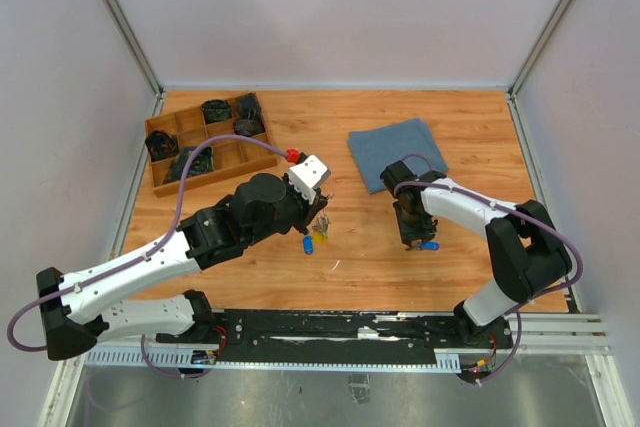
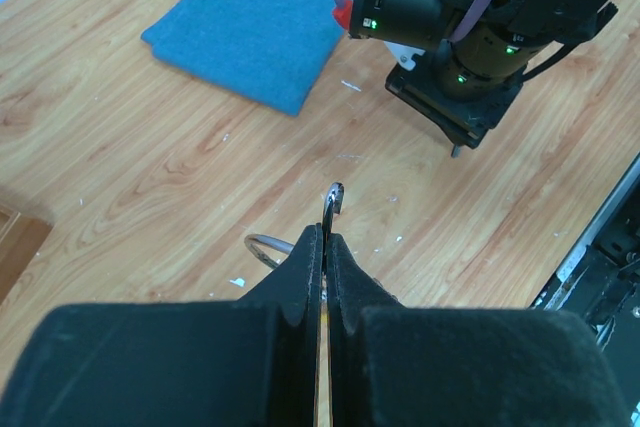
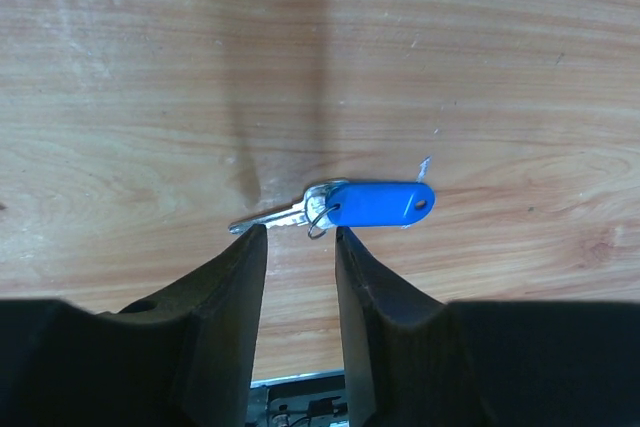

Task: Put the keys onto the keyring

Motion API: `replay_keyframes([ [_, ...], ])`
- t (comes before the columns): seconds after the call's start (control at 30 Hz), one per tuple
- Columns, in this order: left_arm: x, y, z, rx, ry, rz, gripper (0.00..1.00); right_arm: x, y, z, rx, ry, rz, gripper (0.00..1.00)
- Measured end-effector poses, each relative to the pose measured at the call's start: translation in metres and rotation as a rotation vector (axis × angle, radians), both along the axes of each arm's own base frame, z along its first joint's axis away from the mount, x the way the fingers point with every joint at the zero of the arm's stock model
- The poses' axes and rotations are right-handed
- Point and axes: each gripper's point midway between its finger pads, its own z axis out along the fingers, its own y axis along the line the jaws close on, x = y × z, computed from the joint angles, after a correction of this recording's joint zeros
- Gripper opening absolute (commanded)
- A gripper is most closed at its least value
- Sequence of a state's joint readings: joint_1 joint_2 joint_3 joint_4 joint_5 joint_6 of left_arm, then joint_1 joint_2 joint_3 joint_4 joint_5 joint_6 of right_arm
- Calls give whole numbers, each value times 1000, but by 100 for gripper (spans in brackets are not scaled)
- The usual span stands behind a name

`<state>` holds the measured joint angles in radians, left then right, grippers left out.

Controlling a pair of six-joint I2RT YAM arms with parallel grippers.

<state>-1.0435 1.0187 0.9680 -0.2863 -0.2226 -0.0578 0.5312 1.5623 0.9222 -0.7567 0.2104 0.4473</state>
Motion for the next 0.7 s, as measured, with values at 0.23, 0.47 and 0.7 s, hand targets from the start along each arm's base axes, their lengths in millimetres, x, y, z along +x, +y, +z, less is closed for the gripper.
replay_keyframes([
  [0.23, -1, -2, -3, 6, 8, -10, 0, 5, -5, -4, 6, -10, -27, 26],
  [0.47, -1, -4, -5, 9, 13, -18, 1, 5, -12, -9, 7, -5, -53, 24],
  [0.7, -2, -5, -5, 7, 16, -20, 1, 5, -14, -10, 12, -5, -62, 13],
])
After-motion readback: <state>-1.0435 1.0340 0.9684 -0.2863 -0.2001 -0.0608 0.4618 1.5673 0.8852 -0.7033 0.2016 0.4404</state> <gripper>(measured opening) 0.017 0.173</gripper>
